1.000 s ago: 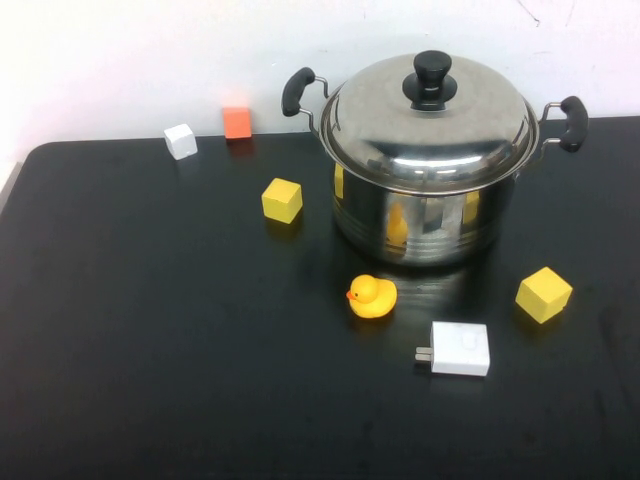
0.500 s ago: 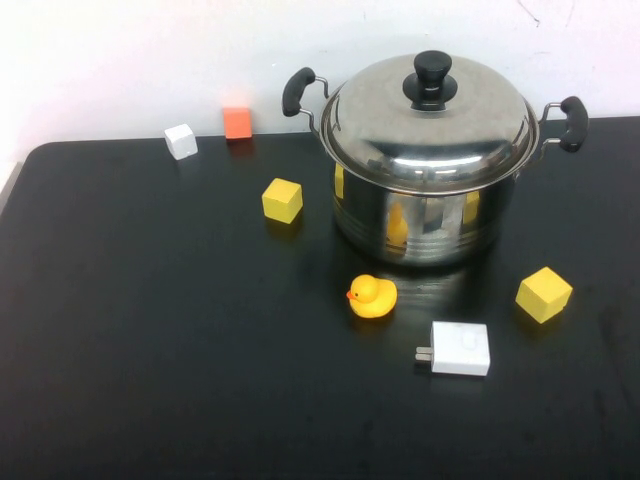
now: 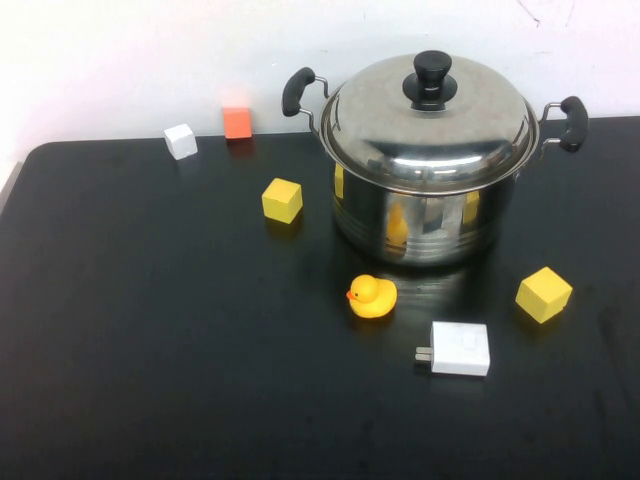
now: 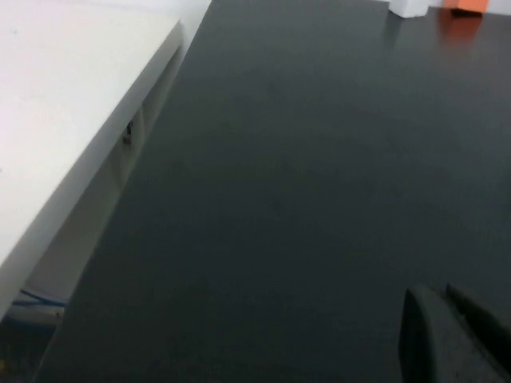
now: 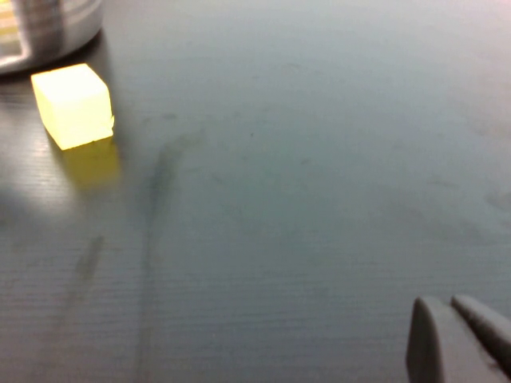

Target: Cover the pot

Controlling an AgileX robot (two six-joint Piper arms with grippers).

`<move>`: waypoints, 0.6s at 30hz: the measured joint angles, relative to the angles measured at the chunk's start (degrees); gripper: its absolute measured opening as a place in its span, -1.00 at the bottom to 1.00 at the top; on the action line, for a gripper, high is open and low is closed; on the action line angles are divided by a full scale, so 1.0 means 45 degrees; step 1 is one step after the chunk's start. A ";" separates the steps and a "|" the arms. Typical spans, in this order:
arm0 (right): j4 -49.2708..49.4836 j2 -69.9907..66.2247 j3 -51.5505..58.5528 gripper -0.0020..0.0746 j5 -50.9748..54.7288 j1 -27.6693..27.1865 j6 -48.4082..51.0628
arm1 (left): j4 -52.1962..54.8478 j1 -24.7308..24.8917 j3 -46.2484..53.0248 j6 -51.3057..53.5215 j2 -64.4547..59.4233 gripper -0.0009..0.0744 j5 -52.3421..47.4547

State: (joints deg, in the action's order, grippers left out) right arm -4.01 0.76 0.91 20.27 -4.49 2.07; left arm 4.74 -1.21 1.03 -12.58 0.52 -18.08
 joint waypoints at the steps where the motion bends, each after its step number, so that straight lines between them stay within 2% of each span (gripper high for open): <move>1: 0.0000 0.0000 0.0000 -0.95 0.0000 0.0000 0.0000 | 0.0000 0.0147 0.0000 0.0254 0.0000 -0.98 -0.0011; 6: 0.0000 0.0000 0.0000 -0.95 0.0000 0.0000 0.0000 | -0.0048 0.0806 0.0000 0.1182 0.0021 -0.98 -0.0032; 18: 0.0000 0.0000 0.0000 -0.95 0.0000 0.0000 0.0000 | -0.0784 0.0816 0.0000 0.1329 0.0021 -0.98 -0.0032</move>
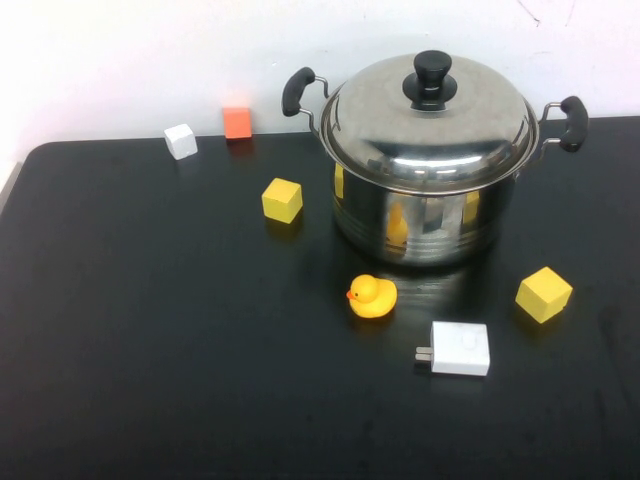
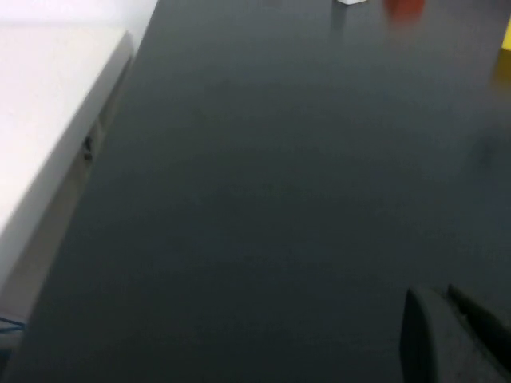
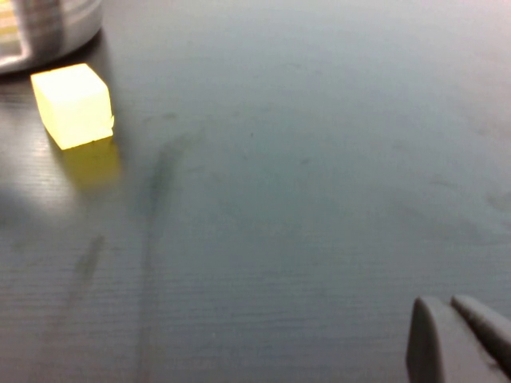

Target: Cover the pot

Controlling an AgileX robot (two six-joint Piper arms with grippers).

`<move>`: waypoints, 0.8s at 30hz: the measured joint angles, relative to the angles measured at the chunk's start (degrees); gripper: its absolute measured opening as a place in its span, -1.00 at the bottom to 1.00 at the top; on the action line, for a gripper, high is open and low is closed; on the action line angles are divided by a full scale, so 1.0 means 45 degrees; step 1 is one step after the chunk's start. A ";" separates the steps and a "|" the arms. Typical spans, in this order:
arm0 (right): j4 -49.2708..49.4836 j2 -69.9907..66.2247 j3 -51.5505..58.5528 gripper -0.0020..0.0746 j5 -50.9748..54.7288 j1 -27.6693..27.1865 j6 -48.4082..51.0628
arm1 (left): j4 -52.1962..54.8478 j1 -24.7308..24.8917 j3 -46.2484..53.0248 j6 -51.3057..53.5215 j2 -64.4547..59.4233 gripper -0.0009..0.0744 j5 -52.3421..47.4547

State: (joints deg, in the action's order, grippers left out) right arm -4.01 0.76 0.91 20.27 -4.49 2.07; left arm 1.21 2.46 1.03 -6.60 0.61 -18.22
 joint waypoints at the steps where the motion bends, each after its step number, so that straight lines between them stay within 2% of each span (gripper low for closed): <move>1: 0.0000 0.0000 0.0000 -0.95 0.0000 0.0000 0.0000 | -0.0269 0.0000 0.0000 0.0000 0.0000 -0.98 0.0000; 6: 0.0000 0.0000 0.0000 -0.95 0.0000 0.0000 0.0000 | -0.1324 0.0000 0.0000 0.0276 0.0000 -0.98 0.0000; 11: 0.0000 0.0000 0.0000 -0.95 0.0000 0.0000 0.0000 | -0.1473 0.0000 0.0000 0.1114 0.0000 -0.98 0.0000; 24: 0.0000 0.0000 0.0000 -0.95 0.0000 0.0000 0.0000 | -0.1519 0.0000 0.0000 0.1234 0.0000 -0.98 0.0000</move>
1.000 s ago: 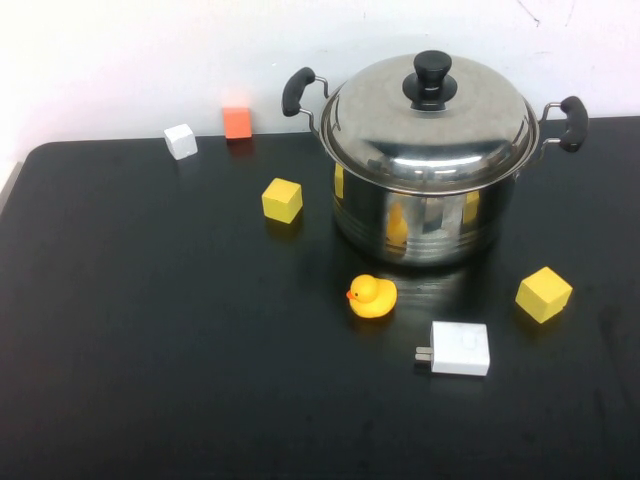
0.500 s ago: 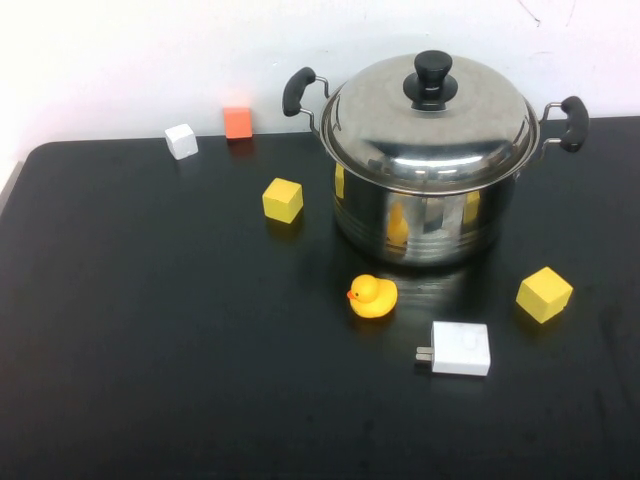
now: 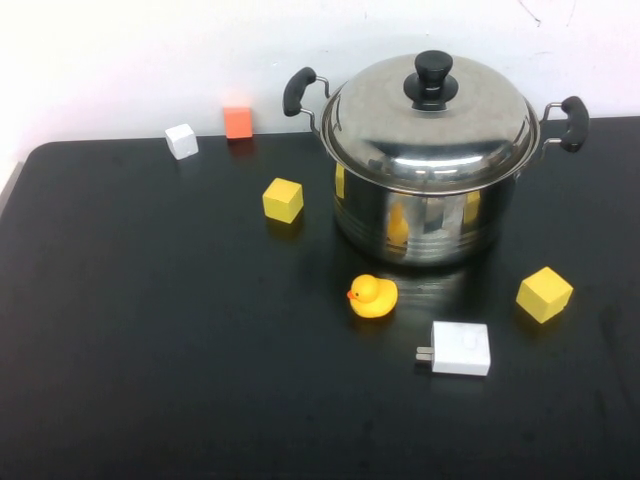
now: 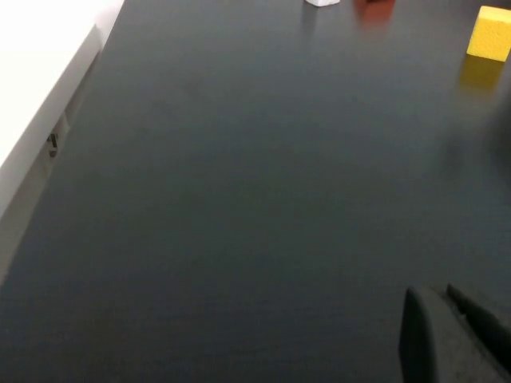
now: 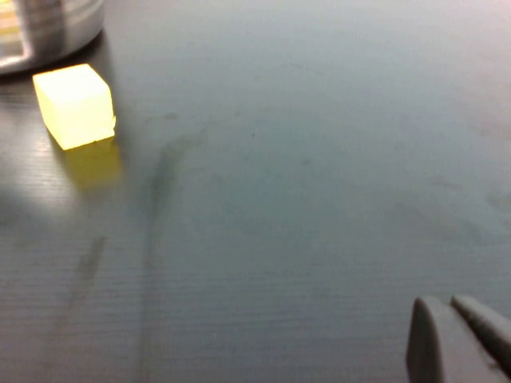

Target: Cover the pot

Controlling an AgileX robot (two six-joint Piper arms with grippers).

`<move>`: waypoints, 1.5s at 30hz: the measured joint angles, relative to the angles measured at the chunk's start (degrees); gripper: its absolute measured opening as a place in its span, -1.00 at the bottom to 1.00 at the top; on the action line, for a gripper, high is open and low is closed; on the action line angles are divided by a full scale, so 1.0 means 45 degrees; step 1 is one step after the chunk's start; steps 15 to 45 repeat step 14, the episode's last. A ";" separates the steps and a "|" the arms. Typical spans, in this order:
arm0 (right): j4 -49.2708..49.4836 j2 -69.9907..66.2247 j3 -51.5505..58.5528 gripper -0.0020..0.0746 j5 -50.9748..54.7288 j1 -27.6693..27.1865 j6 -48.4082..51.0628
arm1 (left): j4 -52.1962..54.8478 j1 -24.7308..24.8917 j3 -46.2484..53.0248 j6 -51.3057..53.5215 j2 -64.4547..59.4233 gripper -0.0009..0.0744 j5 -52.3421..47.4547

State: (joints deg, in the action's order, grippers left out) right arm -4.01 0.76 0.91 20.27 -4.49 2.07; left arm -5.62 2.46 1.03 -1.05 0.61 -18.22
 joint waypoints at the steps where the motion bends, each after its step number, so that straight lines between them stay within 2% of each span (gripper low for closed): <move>1: 0.0000 0.0000 0.0000 -0.95 0.0000 0.0000 0.0000 | 0.0000 0.0000 0.0000 0.0021 0.0006 -0.98 0.0000; 45: 0.0000 0.0000 0.0000 -0.95 0.0000 0.0000 0.0000 | 0.0000 0.0000 0.0000 -0.0089 0.0006 -0.98 0.0000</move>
